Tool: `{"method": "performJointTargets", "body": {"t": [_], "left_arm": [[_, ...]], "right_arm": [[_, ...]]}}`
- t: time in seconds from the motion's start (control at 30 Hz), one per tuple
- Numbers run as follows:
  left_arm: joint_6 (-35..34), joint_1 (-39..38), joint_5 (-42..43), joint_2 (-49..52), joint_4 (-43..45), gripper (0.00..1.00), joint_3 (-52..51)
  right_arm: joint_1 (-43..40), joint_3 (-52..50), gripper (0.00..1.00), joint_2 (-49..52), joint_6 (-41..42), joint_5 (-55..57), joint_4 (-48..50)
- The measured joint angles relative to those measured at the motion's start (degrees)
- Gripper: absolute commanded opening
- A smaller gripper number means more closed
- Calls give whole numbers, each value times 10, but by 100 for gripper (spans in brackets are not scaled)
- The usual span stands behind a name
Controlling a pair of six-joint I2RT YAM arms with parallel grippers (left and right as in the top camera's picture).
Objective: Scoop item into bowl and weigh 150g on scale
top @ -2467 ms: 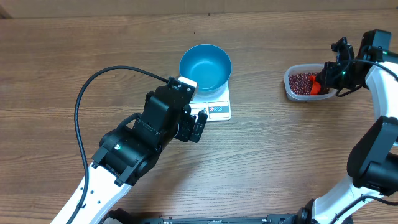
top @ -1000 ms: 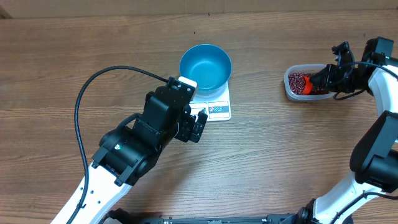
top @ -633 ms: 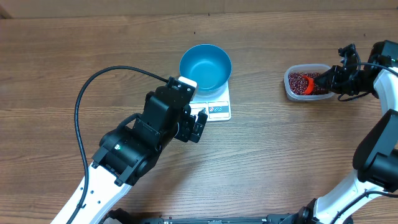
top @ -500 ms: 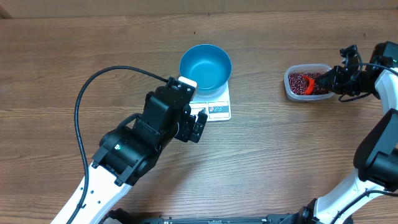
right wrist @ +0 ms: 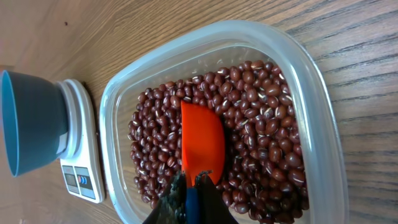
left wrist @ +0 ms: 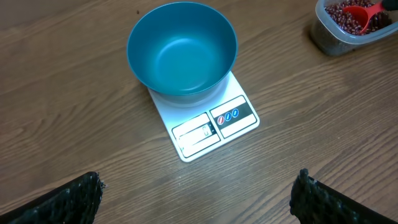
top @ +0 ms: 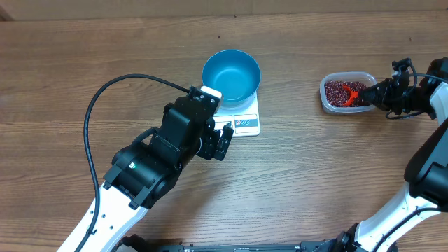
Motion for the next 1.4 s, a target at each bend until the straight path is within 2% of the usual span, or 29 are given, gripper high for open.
{"method": "performJointTargets", "body": {"t": [0.53, 0.8, 1.4], "left_arm": [[0, 0, 0, 0, 0, 100, 0], [0, 0, 0, 0, 0, 100, 0], [0, 0, 0, 0, 0, 100, 0]], "right_arm": [[-6, 0, 4, 4, -23, -46, -22], [-25, -2, 4, 5, -56, -75, -48], [-68, -6, 4, 12, -64, -152, -55]]}}
